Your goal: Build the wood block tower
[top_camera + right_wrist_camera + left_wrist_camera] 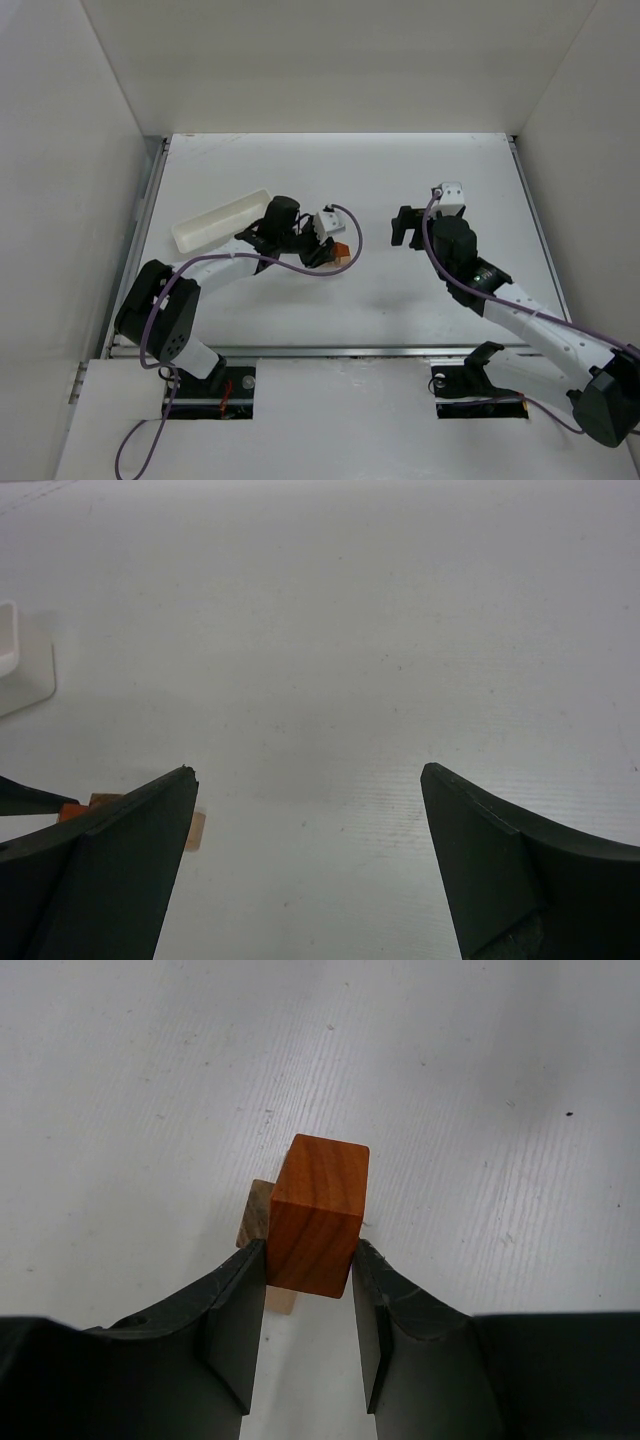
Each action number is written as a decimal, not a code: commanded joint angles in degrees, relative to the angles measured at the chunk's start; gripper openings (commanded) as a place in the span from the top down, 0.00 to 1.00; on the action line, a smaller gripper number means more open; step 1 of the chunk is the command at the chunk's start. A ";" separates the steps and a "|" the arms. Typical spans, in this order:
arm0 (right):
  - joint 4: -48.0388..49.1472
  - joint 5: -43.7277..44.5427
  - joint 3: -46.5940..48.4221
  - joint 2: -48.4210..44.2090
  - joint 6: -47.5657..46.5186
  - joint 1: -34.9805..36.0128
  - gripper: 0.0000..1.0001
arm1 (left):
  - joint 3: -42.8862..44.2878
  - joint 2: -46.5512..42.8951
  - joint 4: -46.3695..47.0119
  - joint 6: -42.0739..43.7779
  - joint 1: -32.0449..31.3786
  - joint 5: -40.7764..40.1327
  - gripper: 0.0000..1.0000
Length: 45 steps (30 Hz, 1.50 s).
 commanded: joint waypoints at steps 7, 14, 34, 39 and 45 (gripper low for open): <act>2.77 -0.34 0.28 -1.67 -0.66 -0.07 0.00 | -1.20 -1.11 6.35 -4.44 -0.19 -2.69 1.00; 2.77 -0.34 0.28 -1.67 -0.66 -0.07 0.00 | -1.82 -1.63 7.59 -7.69 -0.80 -2.70 1.00; 3.30 -4.11 -0.77 -2.20 -3.03 -0.07 0.00 | -0.77 -1.11 3.65 -4.98 -0.80 -4.20 1.00; 5.14 -5.96 -2.00 -3.43 -3.56 -0.07 0.00 | -0.24 -1.64 1.88 -2.86 -0.80 -4.19 1.00; 5.14 -7.01 -2.00 -3.43 -3.56 -0.07 0.00 | 0.29 -1.11 1.35 -1.45 -0.80 -3.49 1.00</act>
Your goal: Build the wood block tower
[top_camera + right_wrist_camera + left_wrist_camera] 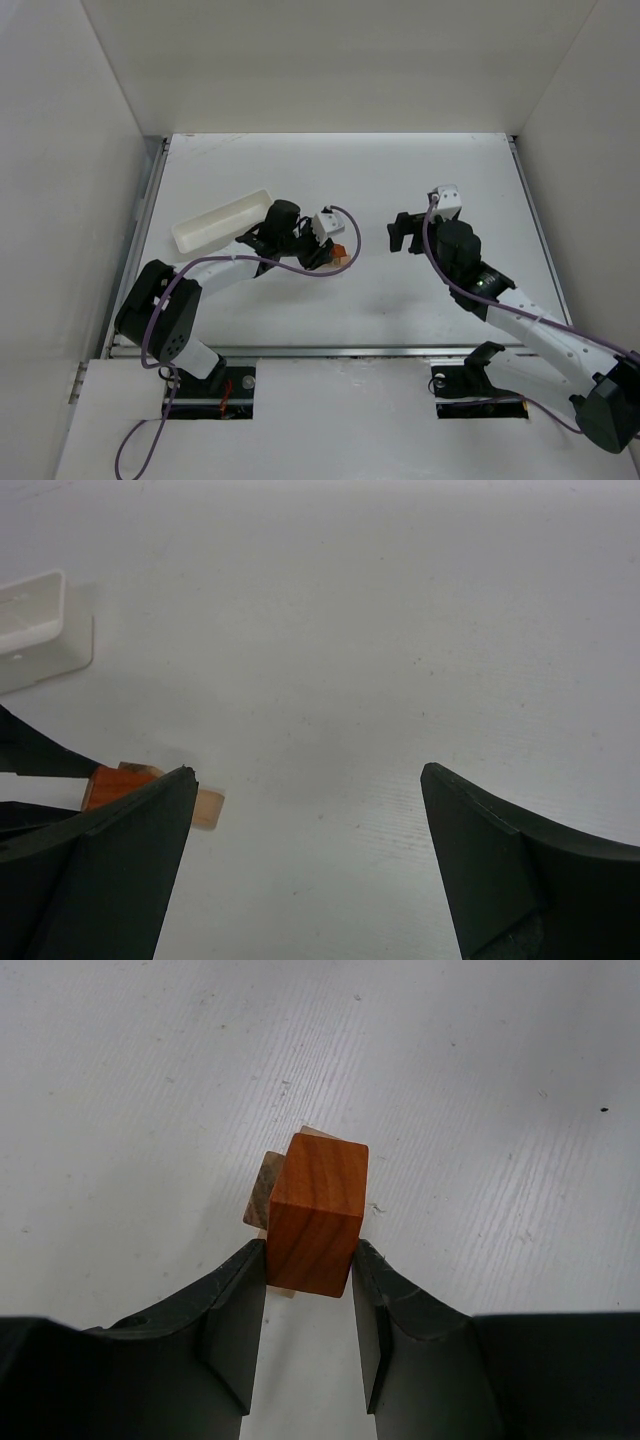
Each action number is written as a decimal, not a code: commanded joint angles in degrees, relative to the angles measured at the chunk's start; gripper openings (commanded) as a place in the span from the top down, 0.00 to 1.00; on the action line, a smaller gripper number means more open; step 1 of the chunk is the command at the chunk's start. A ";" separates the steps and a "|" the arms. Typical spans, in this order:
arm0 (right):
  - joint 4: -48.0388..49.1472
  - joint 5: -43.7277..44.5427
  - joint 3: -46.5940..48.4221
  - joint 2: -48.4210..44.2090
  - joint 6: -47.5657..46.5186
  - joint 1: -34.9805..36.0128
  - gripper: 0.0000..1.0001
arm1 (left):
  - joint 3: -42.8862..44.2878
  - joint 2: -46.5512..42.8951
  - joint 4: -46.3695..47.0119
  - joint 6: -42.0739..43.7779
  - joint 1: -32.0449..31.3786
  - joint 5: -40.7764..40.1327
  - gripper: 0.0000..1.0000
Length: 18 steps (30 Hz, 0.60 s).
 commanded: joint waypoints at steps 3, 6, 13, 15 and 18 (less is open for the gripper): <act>3.55 -1.34 -0.06 -1.15 -0.65 -0.07 0.00 | 2.52 -1.09 -0.05 1.30 -0.32 1.23 1.00; 3.55 -1.34 -0.06 -1.15 -0.65 -0.07 0.00 | 3.04 -1.09 -0.05 1.30 -0.32 1.23 1.00; 4.07 -1.86 -0.06 -1.15 -1.18 -0.07 0.00 | 3.05 -1.09 -0.05 1.83 -0.32 2.28 1.00; 4.07 -1.86 -0.06 -1.15 -1.18 -0.07 0.00 | 3.05 -1.09 -0.05 1.83 -0.32 2.28 1.00; 4.07 -1.86 -0.06 -1.15 -1.18 -0.07 0.00 | 3.05 -0.57 -0.05 1.83 -0.32 2.28 1.00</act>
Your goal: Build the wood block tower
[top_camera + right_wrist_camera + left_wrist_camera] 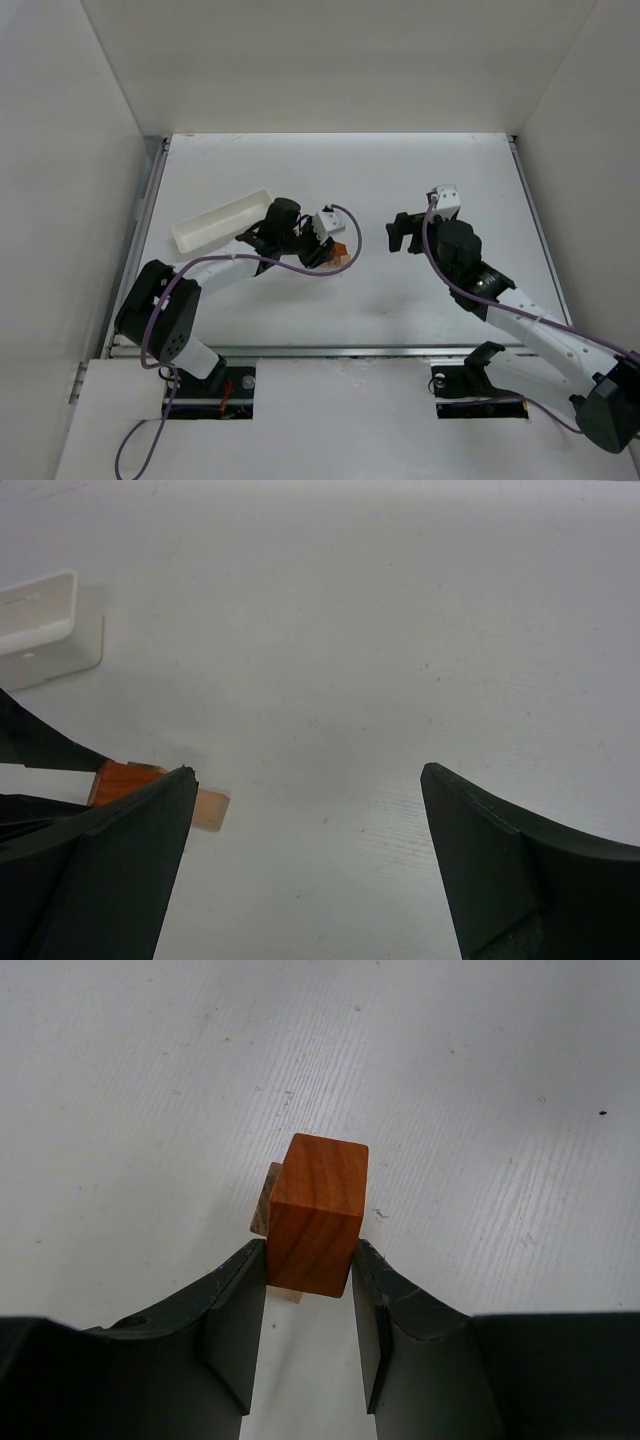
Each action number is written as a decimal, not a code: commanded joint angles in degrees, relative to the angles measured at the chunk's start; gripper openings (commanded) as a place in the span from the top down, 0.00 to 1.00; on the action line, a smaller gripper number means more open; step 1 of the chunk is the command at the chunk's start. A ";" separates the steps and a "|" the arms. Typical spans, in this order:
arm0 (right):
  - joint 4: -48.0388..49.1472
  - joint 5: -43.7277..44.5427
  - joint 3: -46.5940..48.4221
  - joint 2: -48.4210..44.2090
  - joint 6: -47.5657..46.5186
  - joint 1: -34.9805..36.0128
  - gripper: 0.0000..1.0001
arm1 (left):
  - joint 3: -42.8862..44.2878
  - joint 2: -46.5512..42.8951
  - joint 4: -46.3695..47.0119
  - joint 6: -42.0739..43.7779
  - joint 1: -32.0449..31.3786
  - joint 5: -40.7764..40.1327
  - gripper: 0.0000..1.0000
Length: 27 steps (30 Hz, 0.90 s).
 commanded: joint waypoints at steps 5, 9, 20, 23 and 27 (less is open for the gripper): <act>3.29 -0.57 -0.04 -1.15 -0.55 -0.07 0.00 | 2.57 -0.56 0.56 1.19 -0.32 1.87 1.00; 3.29 -0.57 -0.04 -1.15 -0.55 -0.07 0.00 | 2.57 -0.04 0.56 1.20 -0.32 1.87 1.00; 3.29 -0.57 -0.56 -1.15 -0.55 -0.07 0.00 | 3.09 1.01 0.66 1.20 -0.32 1.78 1.00; 3.29 -0.57 -0.56 -1.15 -0.55 -0.07 0.00 | 3.10 1.02 0.65 0.67 -0.32 1.78 1.00; 3.29 -0.57 -0.56 -1.15 -0.55 -0.07 0.00 | 3.10 1.02 0.65 0.67 -0.32 1.78 1.00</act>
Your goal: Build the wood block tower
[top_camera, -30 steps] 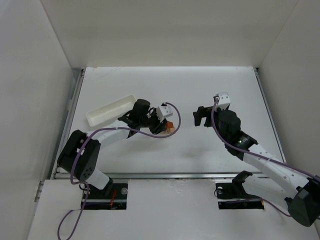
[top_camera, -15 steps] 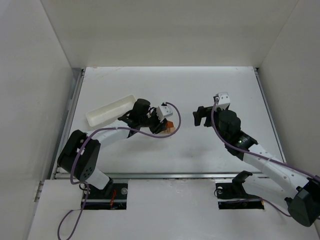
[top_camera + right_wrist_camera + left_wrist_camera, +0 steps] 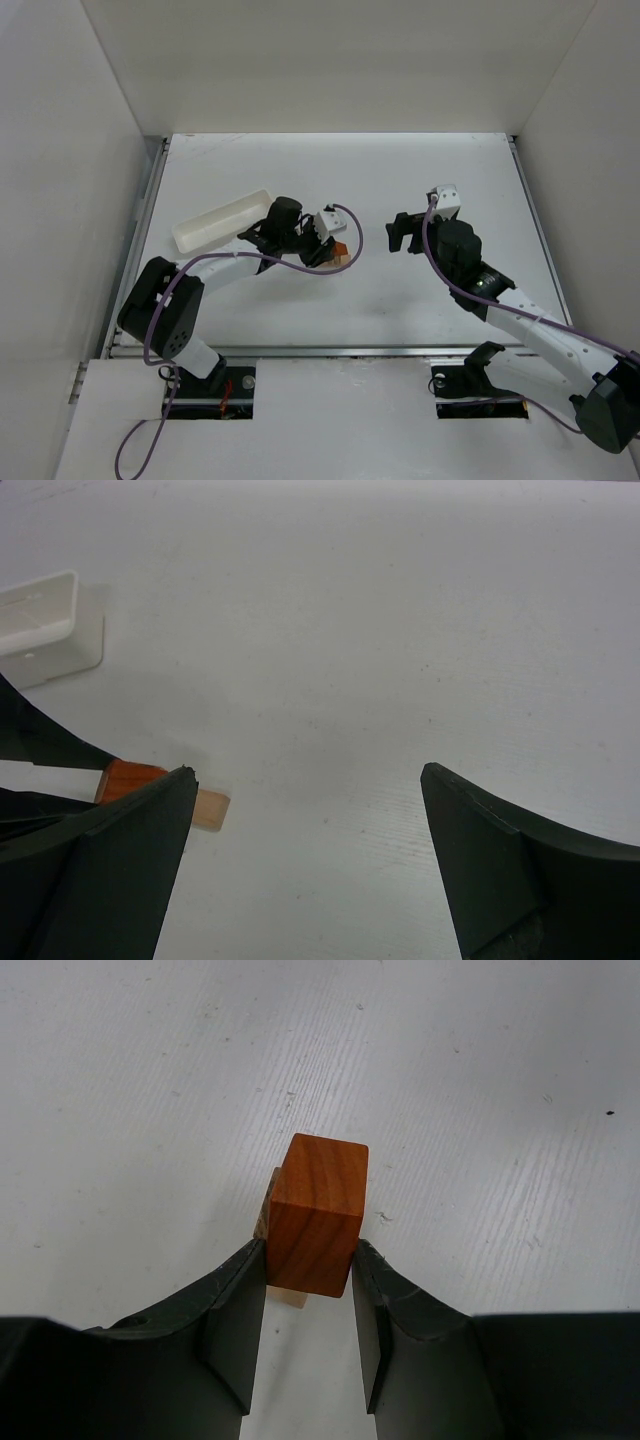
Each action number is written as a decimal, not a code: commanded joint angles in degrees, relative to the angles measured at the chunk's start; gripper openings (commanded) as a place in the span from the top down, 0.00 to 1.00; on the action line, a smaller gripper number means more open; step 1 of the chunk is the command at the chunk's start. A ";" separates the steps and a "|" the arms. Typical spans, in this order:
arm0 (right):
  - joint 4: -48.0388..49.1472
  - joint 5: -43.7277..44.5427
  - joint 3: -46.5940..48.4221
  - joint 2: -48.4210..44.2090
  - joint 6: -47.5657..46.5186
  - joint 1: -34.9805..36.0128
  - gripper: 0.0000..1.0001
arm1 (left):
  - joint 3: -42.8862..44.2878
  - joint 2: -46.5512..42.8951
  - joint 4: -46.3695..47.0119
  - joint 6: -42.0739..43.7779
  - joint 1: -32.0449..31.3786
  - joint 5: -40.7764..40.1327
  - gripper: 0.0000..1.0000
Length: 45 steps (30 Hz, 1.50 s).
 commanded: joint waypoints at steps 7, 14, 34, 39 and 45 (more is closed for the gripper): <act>3.13 -0.47 -0.50 -1.15 -1.03 -0.07 0.00 | 2.27 -0.80 0.30 0.76 -0.32 1.69 1.00; 3.13 -0.99 -0.50 -1.15 -1.03 -0.07 0.00 | 2.27 -0.80 0.83 0.06 0.30 2.31 1.00; 3.13 -0.99 -0.50 -1.15 -1.03 -0.07 0.00 | 2.79 -0.27 -0.49 1.21 1.35 3.54 1.00; 3.13 -0.99 -0.50 -1.15 -1.03 -0.07 0.00 | 2.79 -0.27 -0.49 1.20 1.35 3.01 1.00; 3.13 -0.99 -0.50 -1.15 -1.03 -0.07 0.00 | 3.32 0.26 -0.49 1.20 1.35 3.01 1.00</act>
